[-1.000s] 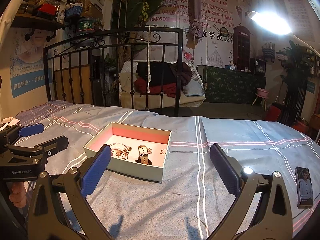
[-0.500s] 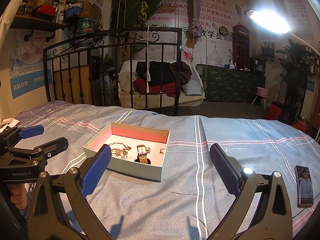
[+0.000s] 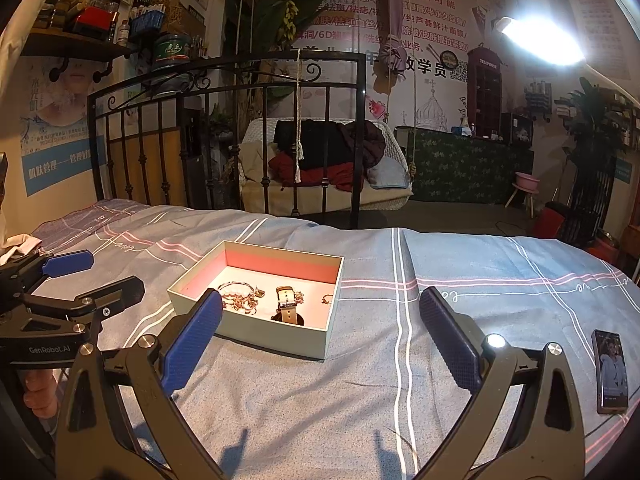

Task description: Organize jewelry

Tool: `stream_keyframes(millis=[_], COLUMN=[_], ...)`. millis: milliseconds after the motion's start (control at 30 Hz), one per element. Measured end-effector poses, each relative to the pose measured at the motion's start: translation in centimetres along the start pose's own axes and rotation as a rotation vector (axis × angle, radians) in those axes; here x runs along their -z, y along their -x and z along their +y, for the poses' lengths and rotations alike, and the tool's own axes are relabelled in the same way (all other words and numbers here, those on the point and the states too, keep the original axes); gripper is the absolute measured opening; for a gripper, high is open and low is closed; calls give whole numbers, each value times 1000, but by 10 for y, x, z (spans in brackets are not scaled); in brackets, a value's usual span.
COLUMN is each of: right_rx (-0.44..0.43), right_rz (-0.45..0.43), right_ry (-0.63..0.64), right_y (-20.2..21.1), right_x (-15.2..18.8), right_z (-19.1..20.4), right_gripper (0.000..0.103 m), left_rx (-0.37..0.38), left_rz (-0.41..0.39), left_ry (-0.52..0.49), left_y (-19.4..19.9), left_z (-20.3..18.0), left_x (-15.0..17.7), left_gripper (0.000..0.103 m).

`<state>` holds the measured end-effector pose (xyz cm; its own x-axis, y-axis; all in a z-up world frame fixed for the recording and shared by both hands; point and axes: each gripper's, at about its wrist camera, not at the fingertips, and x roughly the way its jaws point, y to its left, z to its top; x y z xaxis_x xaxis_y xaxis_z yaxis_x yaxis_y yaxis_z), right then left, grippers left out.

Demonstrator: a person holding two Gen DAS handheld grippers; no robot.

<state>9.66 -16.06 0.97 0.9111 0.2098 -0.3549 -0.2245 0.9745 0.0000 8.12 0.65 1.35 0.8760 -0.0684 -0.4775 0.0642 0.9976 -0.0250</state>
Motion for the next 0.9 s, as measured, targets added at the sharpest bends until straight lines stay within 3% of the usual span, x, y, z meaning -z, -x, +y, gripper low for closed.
stream_keyframes(millis=[900], right_rx=[-6], right_rz=[12], right_ry=[5], right_y=[-3], right_x=[7], right_z=[3], right_gripper=[97], left_rx=[2], left_rz=[11], left_ry=[-6], left_y=[-4], left_z=[0], left_x=[2], left_gripper=[96])
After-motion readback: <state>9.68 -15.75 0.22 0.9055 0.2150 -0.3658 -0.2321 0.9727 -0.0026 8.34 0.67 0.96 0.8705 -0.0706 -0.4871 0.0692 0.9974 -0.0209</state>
